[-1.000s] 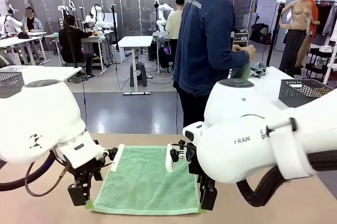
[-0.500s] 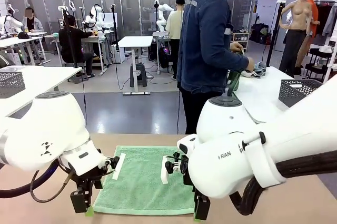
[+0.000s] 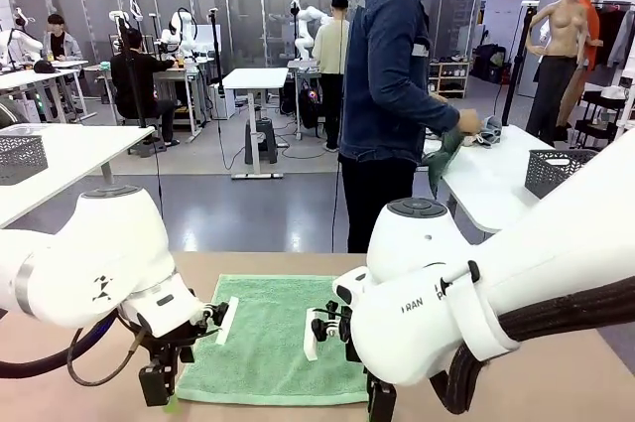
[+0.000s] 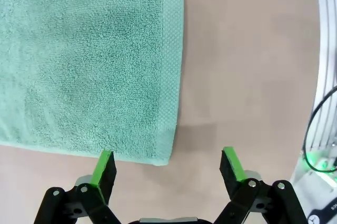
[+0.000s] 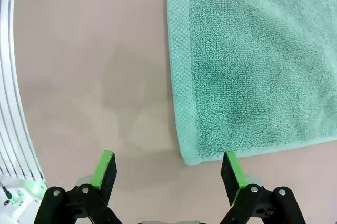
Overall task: Fold the towels and place them in the basket.
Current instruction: When a person lays out a Towel with hook on the table, fold it in half twice.
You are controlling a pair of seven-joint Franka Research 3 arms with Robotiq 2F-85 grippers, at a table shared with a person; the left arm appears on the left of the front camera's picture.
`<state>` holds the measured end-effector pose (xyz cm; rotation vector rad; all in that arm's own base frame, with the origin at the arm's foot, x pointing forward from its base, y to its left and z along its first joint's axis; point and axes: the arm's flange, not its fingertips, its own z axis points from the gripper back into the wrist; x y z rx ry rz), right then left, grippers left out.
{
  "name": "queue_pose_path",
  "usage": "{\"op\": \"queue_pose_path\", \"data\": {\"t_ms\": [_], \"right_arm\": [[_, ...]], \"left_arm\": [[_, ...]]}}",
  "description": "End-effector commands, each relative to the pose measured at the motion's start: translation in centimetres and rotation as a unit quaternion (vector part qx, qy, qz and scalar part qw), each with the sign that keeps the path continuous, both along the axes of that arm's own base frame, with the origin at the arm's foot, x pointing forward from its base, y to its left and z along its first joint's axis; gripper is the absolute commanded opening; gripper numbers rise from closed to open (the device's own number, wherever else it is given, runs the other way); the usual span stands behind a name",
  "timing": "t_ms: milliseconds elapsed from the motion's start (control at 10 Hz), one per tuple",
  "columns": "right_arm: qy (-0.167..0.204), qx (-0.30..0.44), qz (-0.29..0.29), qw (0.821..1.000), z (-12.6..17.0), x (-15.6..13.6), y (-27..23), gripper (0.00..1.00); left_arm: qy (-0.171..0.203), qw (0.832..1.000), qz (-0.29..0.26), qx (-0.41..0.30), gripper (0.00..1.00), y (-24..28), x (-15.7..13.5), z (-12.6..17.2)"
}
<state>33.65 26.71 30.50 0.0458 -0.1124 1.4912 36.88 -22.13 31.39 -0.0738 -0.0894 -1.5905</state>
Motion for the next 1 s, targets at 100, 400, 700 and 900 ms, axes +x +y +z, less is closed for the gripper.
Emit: {"op": "queue_pose_path", "data": {"t_ms": [100,400,700,900], "right_arm": [[-0.021,-0.012,0.031,0.999,-0.7,1.0,0.3,1.0],[-0.021,-0.024,0.034,0.999,-0.8,1.7,0.7,1.0],[-0.016,-0.033,0.041,0.998,-0.8,2.3,1.4,1.0],[-0.009,-0.039,0.043,0.998,-0.9,2.4,1.7,1.0]], "left_arm": [[0.005,1.0,-0.006,-0.007,1.0,-0.5,0.7,-0.9],[0.01,1.0,-0.009,-0.002,1.0,-0.6,0.7,-1.3],[0.017,1.0,-0.015,0.005,1.0,-0.5,1.0,-1.7],[0.023,1.0,-0.014,0.003,1.0,-0.4,1.1,-2.1]]}}
